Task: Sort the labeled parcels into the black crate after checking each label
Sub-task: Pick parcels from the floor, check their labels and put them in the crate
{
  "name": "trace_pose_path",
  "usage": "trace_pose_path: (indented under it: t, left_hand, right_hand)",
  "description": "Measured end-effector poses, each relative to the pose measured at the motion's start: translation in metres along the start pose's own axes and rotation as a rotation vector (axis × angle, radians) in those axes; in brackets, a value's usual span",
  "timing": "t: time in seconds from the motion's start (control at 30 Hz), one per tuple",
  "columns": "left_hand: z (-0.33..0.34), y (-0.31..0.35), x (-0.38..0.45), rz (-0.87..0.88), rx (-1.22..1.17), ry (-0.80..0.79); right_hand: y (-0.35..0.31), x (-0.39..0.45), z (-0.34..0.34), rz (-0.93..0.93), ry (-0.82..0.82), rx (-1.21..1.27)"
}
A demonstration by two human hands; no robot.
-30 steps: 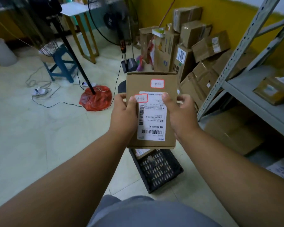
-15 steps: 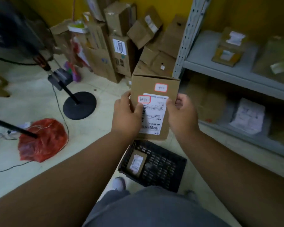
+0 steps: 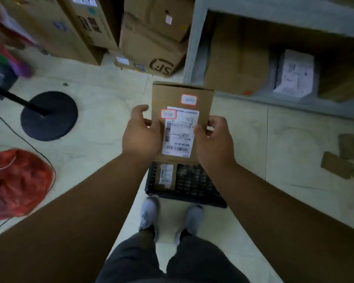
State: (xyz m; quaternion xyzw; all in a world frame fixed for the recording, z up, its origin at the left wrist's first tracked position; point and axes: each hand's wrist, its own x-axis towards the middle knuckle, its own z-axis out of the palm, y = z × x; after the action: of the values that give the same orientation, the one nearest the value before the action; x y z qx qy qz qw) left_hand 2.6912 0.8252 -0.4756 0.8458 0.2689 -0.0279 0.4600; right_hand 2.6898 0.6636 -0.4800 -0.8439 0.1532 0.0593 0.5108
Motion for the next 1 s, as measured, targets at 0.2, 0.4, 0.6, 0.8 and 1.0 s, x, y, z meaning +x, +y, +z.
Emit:
trace_pose_path:
  t: [0.2, 0.4, 0.6, 0.8, 1.0]
  left_hand:
    - [0.103, -0.141, 0.012, -0.099, 0.059, -0.134]
    - [0.187, -0.291, 0.022, -0.122, 0.155, -0.329]
    - [0.267, -0.395, 0.073, -0.209, 0.281, -0.482]
    - [0.32, -0.456, 0.106, -0.351, 0.301, -0.518]
    - [0.333, -0.484, 0.1, -0.485, 0.171, -0.504]
  right_hand:
    - [0.145, 0.015, 0.087, 0.183, 0.001, -0.042]
    - [0.294, 0.02, 0.169, 0.328, -0.072, -0.147]
    - [0.41, 0.067, 0.242, 0.409, -0.071, -0.204]
    - [0.494, 0.09, 0.288, 0.546, -0.105, -0.14]
    - [0.527, 0.091, 0.322, 0.61, -0.229, -0.183]
